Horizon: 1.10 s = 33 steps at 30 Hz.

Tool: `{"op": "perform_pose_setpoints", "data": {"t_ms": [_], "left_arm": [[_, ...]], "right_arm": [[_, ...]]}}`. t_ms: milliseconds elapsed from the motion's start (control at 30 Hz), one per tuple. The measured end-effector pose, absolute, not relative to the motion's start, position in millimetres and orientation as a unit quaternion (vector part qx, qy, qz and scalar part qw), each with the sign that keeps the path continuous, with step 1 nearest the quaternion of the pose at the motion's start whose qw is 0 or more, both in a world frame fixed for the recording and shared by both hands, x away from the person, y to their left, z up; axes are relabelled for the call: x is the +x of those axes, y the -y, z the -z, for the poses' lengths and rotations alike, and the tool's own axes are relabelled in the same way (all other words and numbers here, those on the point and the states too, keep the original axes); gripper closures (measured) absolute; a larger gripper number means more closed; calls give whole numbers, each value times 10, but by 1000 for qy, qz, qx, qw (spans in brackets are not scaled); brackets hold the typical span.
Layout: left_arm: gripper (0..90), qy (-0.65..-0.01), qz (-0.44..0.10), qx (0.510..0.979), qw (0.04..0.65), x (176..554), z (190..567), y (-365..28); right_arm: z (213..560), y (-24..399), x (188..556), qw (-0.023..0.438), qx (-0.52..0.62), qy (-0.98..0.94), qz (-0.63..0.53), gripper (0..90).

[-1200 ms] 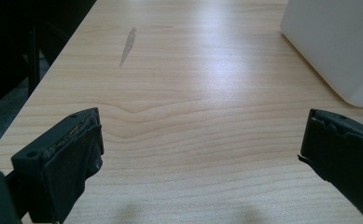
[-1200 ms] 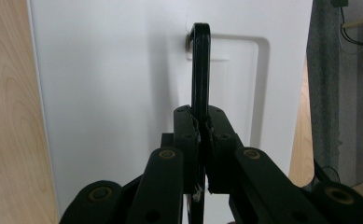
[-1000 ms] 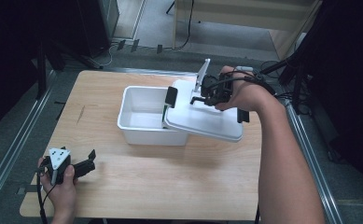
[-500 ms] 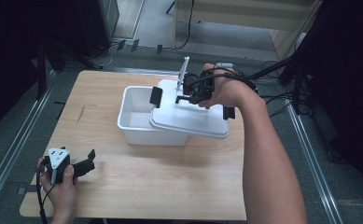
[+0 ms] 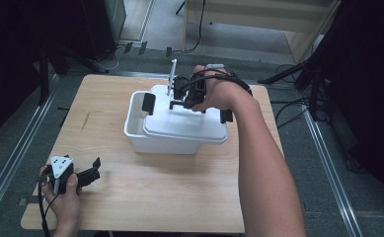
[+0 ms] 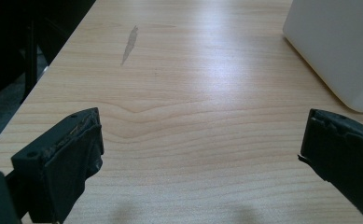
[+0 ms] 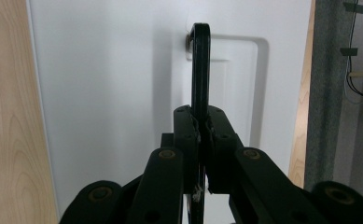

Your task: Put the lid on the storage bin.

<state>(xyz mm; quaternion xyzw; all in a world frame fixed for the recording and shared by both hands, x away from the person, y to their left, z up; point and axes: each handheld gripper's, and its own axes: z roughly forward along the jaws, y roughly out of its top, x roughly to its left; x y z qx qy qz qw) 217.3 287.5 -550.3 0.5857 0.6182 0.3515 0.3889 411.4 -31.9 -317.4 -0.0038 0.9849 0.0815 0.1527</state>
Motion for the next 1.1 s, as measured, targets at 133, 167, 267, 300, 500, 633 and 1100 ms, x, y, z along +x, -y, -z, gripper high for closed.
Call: {"op": "perform_pose_setpoints", "data": {"t_ms": [133,167,267,300,500,633,1100], "left_arm": [[0,-618,-351,586,388,2173,5504,-2877],[0,-618,-352,586,388,2174,5504,-2874],[0,-619,-352,586,387,2174,5503,-2874],[0,-618,-352,586,388,2174,5504,-2875],[0,-619,-352,585,390,2174,5504,-2875],[0,-617,-352,584,392,2172,5505,-2877],[0,-620,-350,583,393,2170,5504,-2881]], "right_arm": [[3161,246,4129,154,-9,-984,-84,857],[3156,221,4134,155,-9,-984,-84,857],[3149,168,4136,157,-8,-984,-83,857],[3147,146,4142,157,-10,-984,-83,857],[3145,54,4153,156,-16,-984,-81,857],[3141,-17,4160,155,-17,-985,-77,857],[3231,-260,4188,148,-27,-986,-72,856]]}}
